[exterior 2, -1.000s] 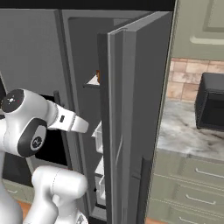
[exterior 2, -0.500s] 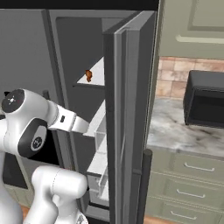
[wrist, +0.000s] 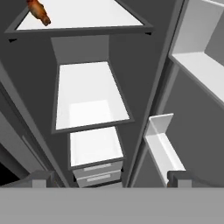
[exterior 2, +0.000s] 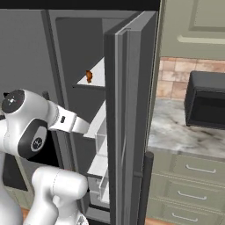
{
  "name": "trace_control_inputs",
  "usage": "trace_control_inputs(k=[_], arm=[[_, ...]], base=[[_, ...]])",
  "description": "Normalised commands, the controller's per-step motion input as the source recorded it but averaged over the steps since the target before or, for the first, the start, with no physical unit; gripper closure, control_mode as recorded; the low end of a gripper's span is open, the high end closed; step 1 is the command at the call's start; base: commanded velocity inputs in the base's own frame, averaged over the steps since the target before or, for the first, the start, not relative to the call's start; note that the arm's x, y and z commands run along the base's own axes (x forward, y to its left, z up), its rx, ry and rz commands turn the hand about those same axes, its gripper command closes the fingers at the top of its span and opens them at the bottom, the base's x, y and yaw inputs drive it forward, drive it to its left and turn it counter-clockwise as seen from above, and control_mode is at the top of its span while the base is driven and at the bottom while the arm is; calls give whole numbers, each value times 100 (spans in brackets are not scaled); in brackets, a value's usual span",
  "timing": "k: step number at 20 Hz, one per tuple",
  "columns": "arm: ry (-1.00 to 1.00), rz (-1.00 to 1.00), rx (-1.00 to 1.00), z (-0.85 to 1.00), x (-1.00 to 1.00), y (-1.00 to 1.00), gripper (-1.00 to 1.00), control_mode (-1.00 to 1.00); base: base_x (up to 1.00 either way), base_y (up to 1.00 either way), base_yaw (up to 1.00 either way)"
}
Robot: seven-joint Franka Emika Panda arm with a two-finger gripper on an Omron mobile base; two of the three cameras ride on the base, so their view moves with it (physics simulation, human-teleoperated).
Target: Take the cheese, chicken drumstick, and garlic from the fridge and place them on the plate on the dining counter to create an appetizer plate.
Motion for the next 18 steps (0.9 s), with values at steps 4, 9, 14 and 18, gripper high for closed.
trace_control_inputs(k=[4, 9, 14, 18], arm=[[0, -1, 0, 0, 7, 9, -100, -100], [-7, 7, 0, 15, 13, 4, -100, -100], [-10, 16, 1, 29, 20, 0, -100, -100], [-4, 12, 0, 36, 24, 21, -100, -100]], base=[[14, 14, -4], [0, 0, 0], [0, 0, 0], [0, 0, 0]])
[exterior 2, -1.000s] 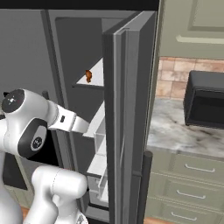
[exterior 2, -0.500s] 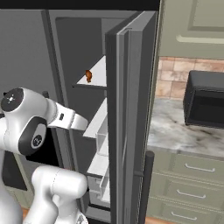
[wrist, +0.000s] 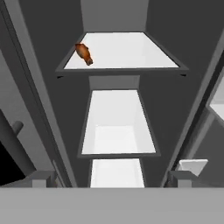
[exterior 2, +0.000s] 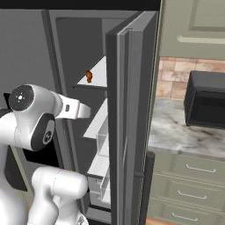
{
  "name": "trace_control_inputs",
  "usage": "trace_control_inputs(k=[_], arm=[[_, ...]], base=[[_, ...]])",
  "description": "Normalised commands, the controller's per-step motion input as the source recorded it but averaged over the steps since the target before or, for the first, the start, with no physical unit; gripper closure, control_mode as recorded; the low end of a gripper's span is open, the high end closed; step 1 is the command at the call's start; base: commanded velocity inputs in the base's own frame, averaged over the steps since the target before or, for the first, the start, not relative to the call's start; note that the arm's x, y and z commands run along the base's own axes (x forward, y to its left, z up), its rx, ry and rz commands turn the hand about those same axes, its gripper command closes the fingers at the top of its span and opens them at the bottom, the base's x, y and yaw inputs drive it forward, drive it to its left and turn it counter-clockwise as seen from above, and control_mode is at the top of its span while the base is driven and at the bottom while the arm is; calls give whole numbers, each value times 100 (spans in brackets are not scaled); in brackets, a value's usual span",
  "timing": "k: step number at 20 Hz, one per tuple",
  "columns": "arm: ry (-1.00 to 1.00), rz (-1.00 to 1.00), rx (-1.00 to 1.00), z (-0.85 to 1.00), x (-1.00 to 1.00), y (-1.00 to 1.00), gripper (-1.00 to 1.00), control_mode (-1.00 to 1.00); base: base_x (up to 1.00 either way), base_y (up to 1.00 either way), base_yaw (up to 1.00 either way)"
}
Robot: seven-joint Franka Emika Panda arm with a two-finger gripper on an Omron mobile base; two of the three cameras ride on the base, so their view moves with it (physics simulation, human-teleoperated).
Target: Take the cheese, chicken drumstick, and garlic from the fridge and place them on the plate on the dining counter to create an appetizer plate.
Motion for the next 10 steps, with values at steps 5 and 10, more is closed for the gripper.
trace_control_inputs(k=[5, 10], arm=[[7, 1, 0, 40, 36, 37, -100, -100], [3, 0, 0, 23, 38, 5, -100, -100]], base=[[0, 0, 0], [0, 0, 0]])
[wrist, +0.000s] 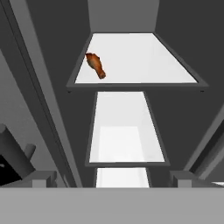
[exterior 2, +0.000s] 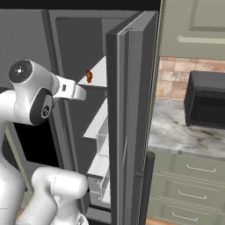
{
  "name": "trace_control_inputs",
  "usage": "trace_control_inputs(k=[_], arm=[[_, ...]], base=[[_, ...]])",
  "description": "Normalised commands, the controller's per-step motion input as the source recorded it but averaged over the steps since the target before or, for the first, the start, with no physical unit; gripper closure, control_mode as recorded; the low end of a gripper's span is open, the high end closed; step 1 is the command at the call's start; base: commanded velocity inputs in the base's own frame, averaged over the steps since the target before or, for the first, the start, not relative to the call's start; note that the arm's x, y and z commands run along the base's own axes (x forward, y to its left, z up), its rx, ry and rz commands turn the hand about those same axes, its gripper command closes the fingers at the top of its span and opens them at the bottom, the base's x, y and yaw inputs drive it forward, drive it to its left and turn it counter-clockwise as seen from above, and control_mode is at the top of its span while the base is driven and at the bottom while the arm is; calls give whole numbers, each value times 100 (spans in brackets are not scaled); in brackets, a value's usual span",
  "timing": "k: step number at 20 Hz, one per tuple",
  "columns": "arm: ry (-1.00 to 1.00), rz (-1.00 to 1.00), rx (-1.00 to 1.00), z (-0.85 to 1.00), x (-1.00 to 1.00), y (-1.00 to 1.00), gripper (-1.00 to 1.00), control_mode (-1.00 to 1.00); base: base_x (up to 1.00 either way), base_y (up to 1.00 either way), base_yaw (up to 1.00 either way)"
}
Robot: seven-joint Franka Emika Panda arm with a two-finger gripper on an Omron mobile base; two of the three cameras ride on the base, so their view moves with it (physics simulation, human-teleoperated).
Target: Take the cheese, chicken drumstick, and garlic from the fridge and place them on the plate on the dining counter to create an appetizer plate.
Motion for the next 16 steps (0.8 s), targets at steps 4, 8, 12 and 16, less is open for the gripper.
trace_control_inputs(k=[4, 8, 12, 16], arm=[[0, 6, 0, 0, 34, -4, -100, -100], [0, 12, 0, 0, 41, -7, -100, -100], [0, 14, 0, -2, 49, -1, -100, -100], [-3, 13, 0, -10, 50, 0, -100, -100]], base=[[0, 0, 0], [0, 0, 0], [0, 0, 0], [0, 0, 0]])
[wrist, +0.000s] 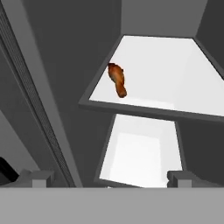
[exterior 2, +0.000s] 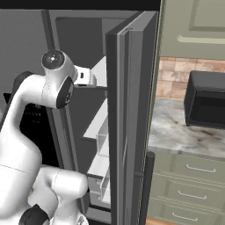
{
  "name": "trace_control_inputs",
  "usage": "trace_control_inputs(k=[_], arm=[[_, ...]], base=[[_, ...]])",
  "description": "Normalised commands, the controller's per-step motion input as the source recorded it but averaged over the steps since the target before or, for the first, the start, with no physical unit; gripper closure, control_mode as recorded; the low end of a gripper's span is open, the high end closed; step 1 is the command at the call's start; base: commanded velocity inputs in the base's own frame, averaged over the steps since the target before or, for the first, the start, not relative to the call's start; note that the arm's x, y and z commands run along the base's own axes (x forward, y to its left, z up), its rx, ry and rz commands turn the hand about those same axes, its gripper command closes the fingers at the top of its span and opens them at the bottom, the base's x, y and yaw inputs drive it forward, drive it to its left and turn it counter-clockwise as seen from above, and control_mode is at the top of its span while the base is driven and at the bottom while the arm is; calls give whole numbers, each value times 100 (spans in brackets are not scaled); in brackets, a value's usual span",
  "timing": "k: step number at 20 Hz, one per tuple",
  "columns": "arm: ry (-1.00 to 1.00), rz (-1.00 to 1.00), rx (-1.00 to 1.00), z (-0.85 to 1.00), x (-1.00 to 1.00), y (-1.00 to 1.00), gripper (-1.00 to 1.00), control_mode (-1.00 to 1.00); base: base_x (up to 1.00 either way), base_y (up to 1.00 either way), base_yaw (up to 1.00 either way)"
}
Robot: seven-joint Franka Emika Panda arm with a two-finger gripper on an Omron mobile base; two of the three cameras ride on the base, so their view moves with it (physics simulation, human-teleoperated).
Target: Take the cheese, chicken drumstick, and garlic from the fridge and place them on the plate on the dining counter to create an appetizer plate.
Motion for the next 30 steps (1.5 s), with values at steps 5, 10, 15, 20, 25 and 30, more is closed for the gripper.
trace_control_inputs(k=[5, 10, 15, 20, 25, 30], arm=[[1, 12, 0, -1, 44, 0, -100, -100], [0, 13, 0, -9, 58, 0, -100, -100], [0, 15, -2, -13, 62, 0, -100, -100], [8, 12, -7, -7, 53, 0, -100, -100], [16, 6, -12, 0, 40, 0, -100, -100], [2, 8, -3, -11, 39, 0, -100, -100]], base=[[0, 0, 0], [0, 0, 0], [0, 0, 0], [0, 0, 0], [0, 0, 0], [0, 0, 0]])
